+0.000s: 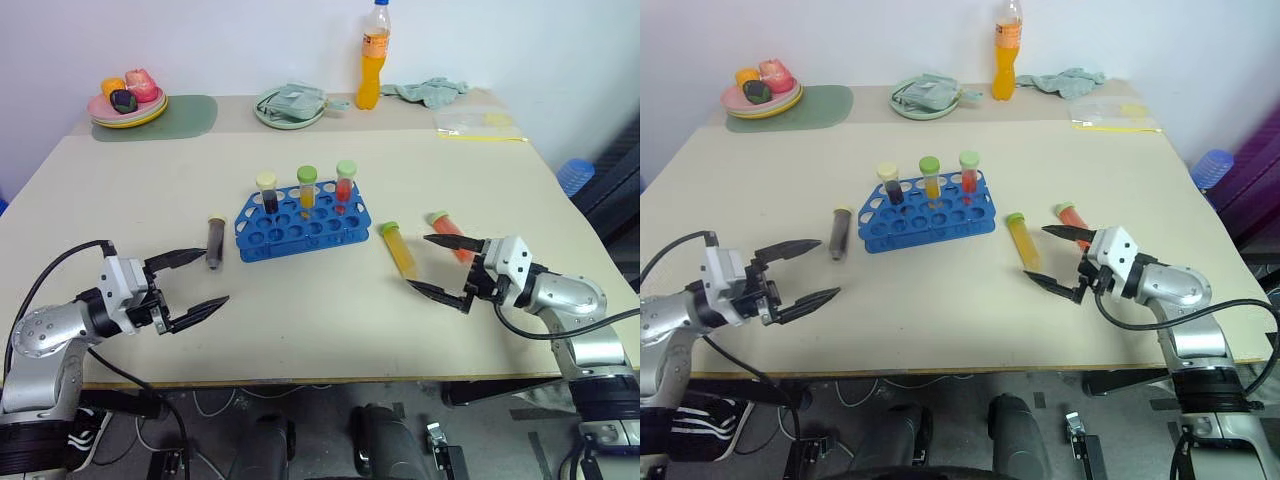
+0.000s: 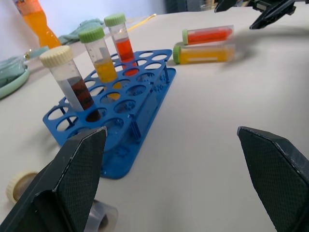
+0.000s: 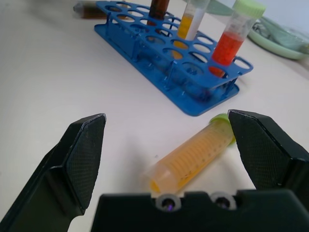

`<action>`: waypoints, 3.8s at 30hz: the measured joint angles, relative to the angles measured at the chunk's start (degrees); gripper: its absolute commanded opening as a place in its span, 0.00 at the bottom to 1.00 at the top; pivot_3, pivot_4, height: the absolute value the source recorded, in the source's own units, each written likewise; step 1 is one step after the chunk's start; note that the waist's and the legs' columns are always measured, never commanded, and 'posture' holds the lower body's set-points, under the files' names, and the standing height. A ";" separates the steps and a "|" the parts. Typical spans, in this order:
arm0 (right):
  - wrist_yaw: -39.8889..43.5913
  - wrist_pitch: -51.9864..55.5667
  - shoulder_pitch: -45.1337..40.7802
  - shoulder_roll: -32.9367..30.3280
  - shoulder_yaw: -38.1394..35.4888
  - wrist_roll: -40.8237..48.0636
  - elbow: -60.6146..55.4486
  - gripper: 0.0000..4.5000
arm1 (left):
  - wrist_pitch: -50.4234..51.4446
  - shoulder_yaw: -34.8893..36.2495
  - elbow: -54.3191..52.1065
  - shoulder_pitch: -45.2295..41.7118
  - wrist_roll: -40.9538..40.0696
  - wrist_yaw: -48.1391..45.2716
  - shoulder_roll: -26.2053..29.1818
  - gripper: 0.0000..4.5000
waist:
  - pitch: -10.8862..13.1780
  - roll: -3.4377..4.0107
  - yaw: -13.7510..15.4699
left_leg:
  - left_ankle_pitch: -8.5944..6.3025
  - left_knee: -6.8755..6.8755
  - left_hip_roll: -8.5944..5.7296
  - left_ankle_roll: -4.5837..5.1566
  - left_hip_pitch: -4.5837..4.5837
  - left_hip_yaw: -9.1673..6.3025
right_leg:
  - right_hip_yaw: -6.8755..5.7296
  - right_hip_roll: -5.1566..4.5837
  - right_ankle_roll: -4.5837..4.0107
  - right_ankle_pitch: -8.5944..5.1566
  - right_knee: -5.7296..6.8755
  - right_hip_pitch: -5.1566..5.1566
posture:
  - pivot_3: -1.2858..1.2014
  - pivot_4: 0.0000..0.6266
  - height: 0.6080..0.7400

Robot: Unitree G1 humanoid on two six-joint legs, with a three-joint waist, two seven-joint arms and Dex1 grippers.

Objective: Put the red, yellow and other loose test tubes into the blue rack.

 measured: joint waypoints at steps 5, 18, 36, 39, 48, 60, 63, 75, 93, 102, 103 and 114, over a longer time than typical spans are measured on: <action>0.00 0.09 -1.35 -0.96 -0.12 -0.01 0.04 1.00 | -0.79 -0.63 1.98 -0.36 1.00 -0.21 -0.23 0.99 | 0.00 0.00 -0.01 | 0.00 0.00 0.01 0.00 0.00 -0.01 | 0.00 0.01 0.00 0.00 0.00 0.00 | 0.52 0.24 1.00; -6.09 8.07 -3.16 1.23 0.94 -0.12 -1.62 1.00 | -2.64 -0.82 4.76 -3.44 1.14 0.47 -2.12 0.99 | 0.00 0.00 -0.28 | 0.00 0.00 0.01 0.00 -0.01 0.00 | 0.01 0.01 0.00 0.00 0.03 -0.04 | 0.52 0.24 1.00; -25.13 70.26 -41.98 0.27 9.76 -6.83 18.83 1.00 | -2.33 -6.11 3.30 -5.78 2.54 0.38 -4.11 0.99 | 0.01 0.04 -0.14 | 0.00 -0.07 -0.02 0.01 -0.19 0.12 | 0.04 -0.05 -0.06 0.03 -0.08 -0.26 | 0.52 0.24 1.00; -20.10 71.51 -43.67 -0.87 17.40 -9.44 25.35 1.00 | -2.15 -6.11 2.20 -4.76 2.51 0.74 -4.10 0.99 | 0.02 0.05 -0.10 | -0.01 -0.06 -0.02 0.03 -0.21 0.13 | 0.03 -0.05 -0.05 0.03 -0.08 -0.27 | 0.52 0.24 1.00; -13.18 64.81 -48.78 -0.68 26.80 -17.68 39.67 1.00 | -1.34 -5.89 -2.52 0.81 2.52 4.16 -4.25 0.99 | 0.04 0.10 -0.40 | -0.01 -0.05 0.01 0.03 -0.18 0.16 | 0.06 0.00 -0.04 0.04 -0.03 -0.30 | 0.52 0.24 1.00; -8.83 64.29 -54.75 3.57 26.35 -21.97 50.75 0.61 | -1.10 -5.36 -7.93 6.15 2.51 8.73 -4.36 1.00 | 0.03 0.11 -0.50 | -0.01 -0.06 0.02 0.02 -0.16 0.15 | 0.07 0.01 -0.05 0.03 -0.02 -0.30 | 0.52 0.24 1.00; -9.20 63.97 -55.46 4.44 25.90 -22.23 52.00 0.40 | -1.09 -5.36 -7.93 6.52 2.51 9.12 -4.35 1.00 | 0.03 0.12 -0.47 | -0.01 -0.06 0.01 0.02 -0.16 0.15 | 0.07 0.01 -0.05 0.03 -0.02 -0.30 | 0.52 0.24 1.00; -8.84 66.03 -53.89 5.24 21.33 -21.31 48.85 0.40 | -1.10 -5.28 -7.46 4.89 2.47 8.70 -3.53 1.00 | 0.05 0.14 -0.33 | -0.01 -0.06 0.00 0.02 -0.17 0.15 | 0.07 0.01 -0.05 0.03 -0.02 -0.30 | 0.52 0.24 1.00; -5.96 63.93 -45.09 5.16 10.69 -12.78 26.55 0.18 | -1.09 -5.22 -5.35 3.02 2.43 7.12 -2.94 1.00 | 0.09 0.21 -0.27 | -0.02 -0.10 0.03 0.03 -0.21 0.11 | 0.06 0.02 -0.05 0.03 -0.05 -0.33 | 0.52 0.24 1.00; -19.23 51.58 -23.75 20.99 -7.71 1.50 -8.60 0.18 | 0.05 -3.03 -6.37 3.80 1.94 6.91 -1.39 1.00 | 0.08 0.21 -0.42 | -0.02 -0.10 0.05 0.02 -0.17 0.06 | 0.07 0.04 -0.04 0.04 0.03 -0.30 | 0.52 0.24 1.00; -20.03 50.88 -22.89 22.58 -7.63 2.45 -10.13 0.18 | 0.14 -3.03 -6.37 3.32 1.84 6.84 -1.37 1.00 | 0.09 0.22 -0.49 | -0.02 -0.10 0.05 0.02 -0.16 0.08 | 0.08 0.04 -0.04 0.04 0.04 -0.31 | 0.52 0.24 1.00; -36.09 7.79 -15.95 37.26 1.35 -9.88 -0.80 0.18 | 0.16 -2.61 -2.93 0.52 1.44 6.12 -0.56 1.00 | 0.05 0.17 -0.48 | 0.00 -0.10 0.02 -0.01 -0.12 0.08 | 0.08 0.05 -0.05 0.04 0.04 -0.30 | 0.52 0.24 1.00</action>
